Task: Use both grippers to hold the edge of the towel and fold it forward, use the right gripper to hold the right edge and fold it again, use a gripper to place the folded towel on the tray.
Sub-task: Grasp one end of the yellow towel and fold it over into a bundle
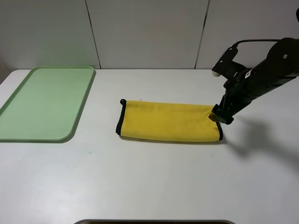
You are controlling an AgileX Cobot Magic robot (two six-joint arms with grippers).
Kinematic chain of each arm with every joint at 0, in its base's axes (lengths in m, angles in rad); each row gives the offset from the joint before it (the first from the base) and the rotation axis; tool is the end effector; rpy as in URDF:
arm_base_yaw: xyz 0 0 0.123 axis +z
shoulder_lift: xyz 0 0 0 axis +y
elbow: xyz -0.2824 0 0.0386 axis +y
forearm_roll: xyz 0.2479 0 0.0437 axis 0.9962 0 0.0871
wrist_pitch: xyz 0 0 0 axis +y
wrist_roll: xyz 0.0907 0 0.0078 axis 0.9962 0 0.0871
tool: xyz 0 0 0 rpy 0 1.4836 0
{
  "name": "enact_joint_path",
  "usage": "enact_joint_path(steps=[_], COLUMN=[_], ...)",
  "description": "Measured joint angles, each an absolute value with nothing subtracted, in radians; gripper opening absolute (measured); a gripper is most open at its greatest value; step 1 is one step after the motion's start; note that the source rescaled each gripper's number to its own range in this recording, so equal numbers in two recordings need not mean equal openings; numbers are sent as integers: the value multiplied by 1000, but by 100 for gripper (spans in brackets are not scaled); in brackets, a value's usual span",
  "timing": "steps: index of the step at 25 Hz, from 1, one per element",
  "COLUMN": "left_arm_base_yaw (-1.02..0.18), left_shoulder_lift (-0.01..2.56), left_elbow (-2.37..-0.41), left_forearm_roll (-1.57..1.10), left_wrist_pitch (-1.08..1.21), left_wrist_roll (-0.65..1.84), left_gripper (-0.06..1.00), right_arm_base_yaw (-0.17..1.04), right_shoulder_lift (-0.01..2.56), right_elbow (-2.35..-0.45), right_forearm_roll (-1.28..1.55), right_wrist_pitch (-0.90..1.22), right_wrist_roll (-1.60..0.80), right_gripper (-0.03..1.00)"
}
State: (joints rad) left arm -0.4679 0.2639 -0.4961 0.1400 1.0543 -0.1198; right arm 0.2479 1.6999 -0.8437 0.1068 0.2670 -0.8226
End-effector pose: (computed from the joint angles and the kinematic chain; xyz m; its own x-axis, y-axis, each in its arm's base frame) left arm 0.0370 -0.0063 0.2731 -0.6133 0.2540 -0.7479 0.3366 0.9406 0.0434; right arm 0.3062 0.0801 0.1612 -0.4559 -0.7950 -0.4002 -0.7442 0.5872 -0.3185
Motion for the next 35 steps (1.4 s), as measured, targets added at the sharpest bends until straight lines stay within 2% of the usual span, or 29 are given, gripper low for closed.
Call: enact_joint_path(steps=[12,18,28,35], left_arm_base_yaw=[-163,-43,-24,-24], left_shoulder_lift=[243,50,-2,-2], left_elbow=[-496,-496,-496,-496], left_forearm_roll=[139,138,137,137], left_wrist_pitch=[1054,1054,1055,1055], left_wrist_roll=[-120,-120,-120,-120], left_gripper=[98,98,98,98], right_arm_base_yaw=[248,248,248,248], right_shoulder_lift=[1700,1700,1700,1700], right_elbow=[-844,-844,-844,-844], right_forearm_roll=[107,107,107,107], right_wrist_pitch=[267,267,264,244], right_wrist_roll=[-794,-786,-715,-552], right_gripper=[100,100,100,100])
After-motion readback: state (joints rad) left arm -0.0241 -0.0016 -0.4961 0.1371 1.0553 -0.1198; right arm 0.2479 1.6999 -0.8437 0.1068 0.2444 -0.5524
